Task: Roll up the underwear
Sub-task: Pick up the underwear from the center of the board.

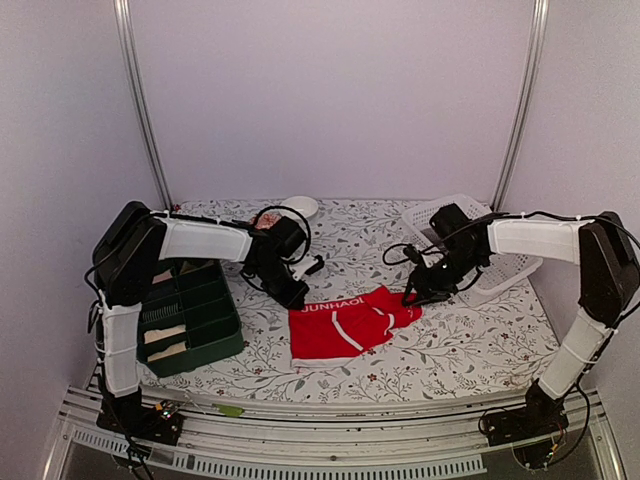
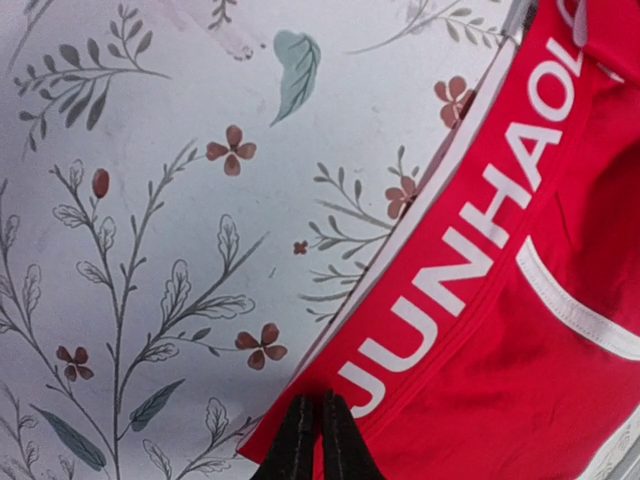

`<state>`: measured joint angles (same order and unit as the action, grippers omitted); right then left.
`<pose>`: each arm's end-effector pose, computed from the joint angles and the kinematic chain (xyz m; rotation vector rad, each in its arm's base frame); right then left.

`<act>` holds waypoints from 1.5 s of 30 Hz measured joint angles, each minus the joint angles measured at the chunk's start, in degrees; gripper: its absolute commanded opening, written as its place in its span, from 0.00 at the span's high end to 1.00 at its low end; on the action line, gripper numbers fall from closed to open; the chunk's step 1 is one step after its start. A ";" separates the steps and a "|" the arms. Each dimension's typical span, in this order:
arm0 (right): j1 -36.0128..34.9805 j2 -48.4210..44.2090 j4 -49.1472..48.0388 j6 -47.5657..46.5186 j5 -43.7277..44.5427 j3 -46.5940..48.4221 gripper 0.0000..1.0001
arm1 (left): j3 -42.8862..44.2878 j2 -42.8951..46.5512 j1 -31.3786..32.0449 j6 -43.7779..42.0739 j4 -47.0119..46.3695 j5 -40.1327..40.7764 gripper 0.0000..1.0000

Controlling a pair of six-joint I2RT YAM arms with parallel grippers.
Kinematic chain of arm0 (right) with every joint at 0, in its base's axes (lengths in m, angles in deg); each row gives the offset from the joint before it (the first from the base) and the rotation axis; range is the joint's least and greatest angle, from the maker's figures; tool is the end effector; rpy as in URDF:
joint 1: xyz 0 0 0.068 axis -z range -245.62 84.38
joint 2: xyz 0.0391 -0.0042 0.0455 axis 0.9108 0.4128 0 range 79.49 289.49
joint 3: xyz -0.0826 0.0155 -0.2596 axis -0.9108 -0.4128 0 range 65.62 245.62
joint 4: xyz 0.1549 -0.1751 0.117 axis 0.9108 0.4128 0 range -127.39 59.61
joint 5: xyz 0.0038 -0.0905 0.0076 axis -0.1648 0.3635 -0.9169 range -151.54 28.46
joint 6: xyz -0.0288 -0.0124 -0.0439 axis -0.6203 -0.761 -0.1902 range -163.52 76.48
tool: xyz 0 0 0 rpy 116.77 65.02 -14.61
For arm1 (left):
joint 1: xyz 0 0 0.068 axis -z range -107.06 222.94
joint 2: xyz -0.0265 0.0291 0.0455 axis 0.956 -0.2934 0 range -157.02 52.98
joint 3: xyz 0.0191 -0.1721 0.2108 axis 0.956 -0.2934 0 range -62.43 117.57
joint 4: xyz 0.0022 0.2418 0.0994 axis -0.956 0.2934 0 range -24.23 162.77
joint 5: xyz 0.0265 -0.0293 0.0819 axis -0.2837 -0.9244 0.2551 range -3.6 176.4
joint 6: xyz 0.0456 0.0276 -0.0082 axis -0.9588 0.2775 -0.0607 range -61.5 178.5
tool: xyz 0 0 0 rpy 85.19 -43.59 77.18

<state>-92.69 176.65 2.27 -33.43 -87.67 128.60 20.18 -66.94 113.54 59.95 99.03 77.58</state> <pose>0.2768 0.1590 0.1857 -0.5266 2.8759 0.7751 0.3147 -0.2769 0.1385 0.9923 2.6780 -0.3810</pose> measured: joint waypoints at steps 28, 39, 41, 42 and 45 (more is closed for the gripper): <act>-14.16 26.40 4.04 -4.85 18.73 29.40 0.76 | 0.28 -0.07 0.09 -0.37 0.94 0.76 0.92; -13.97 25.42 5.88 -4.63 26.36 31.10 1.00 | 0.04 0.02 -0.04 -0.39 0.59 0.66 0.91; -13.46 23.32 6.27 -4.76 26.71 30.56 1.00 | -0.22 0.22 -0.15 -0.39 0.37 0.57 0.90; -12.98 21.66 6.34 -4.81 26.67 29.99 1.00 | -0.52 0.39 -0.28 -0.37 0.17 0.57 0.88; -10.75 16.35 6.14 -4.98 26.03 28.79 1.00 | -2.62 1.99 -1.01 0.20 -0.46 0.44 0.81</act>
<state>-103.44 193.00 8.41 -38.41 -61.64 157.38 17.56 -64.95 112.53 60.15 98.57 78.02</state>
